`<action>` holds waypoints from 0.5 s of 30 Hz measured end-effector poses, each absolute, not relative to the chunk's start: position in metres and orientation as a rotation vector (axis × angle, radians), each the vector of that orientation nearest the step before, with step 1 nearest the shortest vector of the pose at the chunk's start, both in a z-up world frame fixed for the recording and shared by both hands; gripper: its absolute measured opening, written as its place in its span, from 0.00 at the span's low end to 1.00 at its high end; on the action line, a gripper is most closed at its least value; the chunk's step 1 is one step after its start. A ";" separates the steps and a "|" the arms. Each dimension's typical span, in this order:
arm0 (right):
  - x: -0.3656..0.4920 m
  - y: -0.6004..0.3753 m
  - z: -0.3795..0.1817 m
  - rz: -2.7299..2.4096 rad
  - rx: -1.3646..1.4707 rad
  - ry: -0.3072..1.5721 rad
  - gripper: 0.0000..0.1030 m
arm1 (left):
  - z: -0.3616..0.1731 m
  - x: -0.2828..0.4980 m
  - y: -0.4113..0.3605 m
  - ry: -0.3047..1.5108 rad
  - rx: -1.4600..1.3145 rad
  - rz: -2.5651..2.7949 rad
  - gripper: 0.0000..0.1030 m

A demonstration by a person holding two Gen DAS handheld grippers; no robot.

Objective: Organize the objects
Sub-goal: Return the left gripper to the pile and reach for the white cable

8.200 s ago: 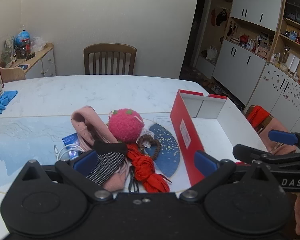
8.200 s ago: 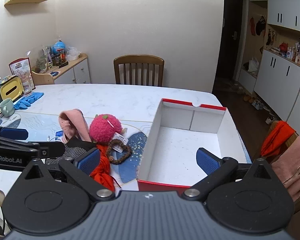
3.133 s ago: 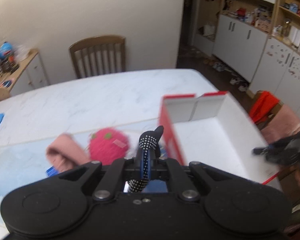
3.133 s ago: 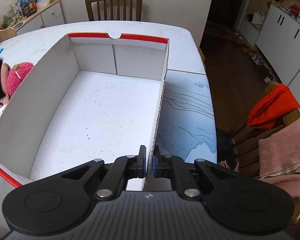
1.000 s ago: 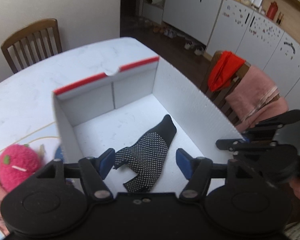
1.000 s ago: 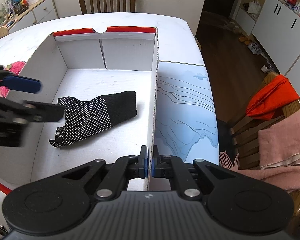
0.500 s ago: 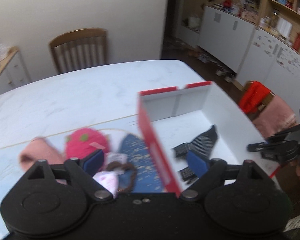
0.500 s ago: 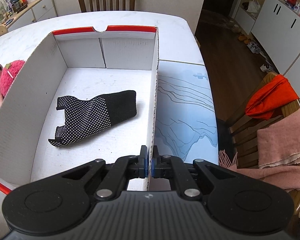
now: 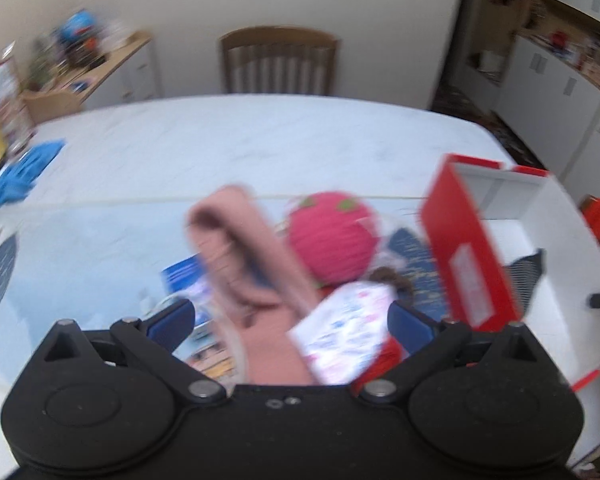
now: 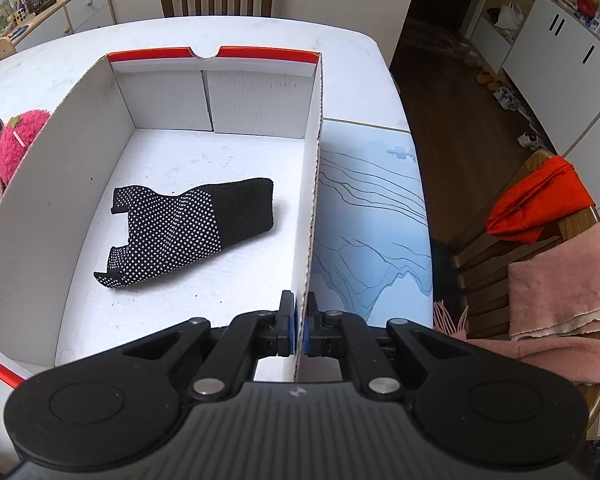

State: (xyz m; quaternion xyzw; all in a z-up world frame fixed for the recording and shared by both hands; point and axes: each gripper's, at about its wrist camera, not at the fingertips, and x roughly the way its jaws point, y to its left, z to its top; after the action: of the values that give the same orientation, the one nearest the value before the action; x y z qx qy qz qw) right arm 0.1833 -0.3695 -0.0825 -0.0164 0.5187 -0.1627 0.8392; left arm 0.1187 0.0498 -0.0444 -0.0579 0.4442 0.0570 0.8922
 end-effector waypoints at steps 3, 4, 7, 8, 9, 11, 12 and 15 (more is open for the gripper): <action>0.184 -0.369 -0.082 -0.345 -0.036 1.101 0.04 | -0.057 0.112 0.075 0.944 -0.149 0.184 0.99; 0.184 -0.370 -0.082 -0.345 -0.037 1.102 0.04 | -0.061 0.110 0.082 0.948 -0.146 0.202 0.99; 0.184 -0.369 -0.083 -0.351 -0.040 1.105 0.04 | -0.074 0.104 0.095 0.970 -0.132 0.245 0.98; 0.185 -0.368 -0.083 -0.352 -0.042 1.106 0.04 | -0.078 0.102 0.097 0.972 -0.129 0.245 0.98; 0.185 -0.368 -0.083 -0.353 -0.044 1.107 0.05 | -0.082 0.099 0.097 0.974 -0.123 0.249 0.98; 0.185 -0.368 -0.083 -0.355 -0.046 1.109 0.05 | -0.089 0.095 0.098 0.979 -0.104 0.256 0.97; 0.185 -0.368 -0.083 -0.359 -0.045 1.109 0.05 | -0.093 0.093 0.097 0.980 -0.096 0.260 0.97; 0.186 -0.368 -0.083 -0.362 -0.045 1.111 0.05 | -0.097 0.092 0.096 0.976 -0.111 0.274 0.94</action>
State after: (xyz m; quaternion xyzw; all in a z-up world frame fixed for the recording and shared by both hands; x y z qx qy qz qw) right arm 0.1855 -0.3678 -0.0835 -0.0213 0.5244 -0.1710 0.8338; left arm 0.0920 0.0963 -0.0969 -0.0531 0.4671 0.1310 0.8728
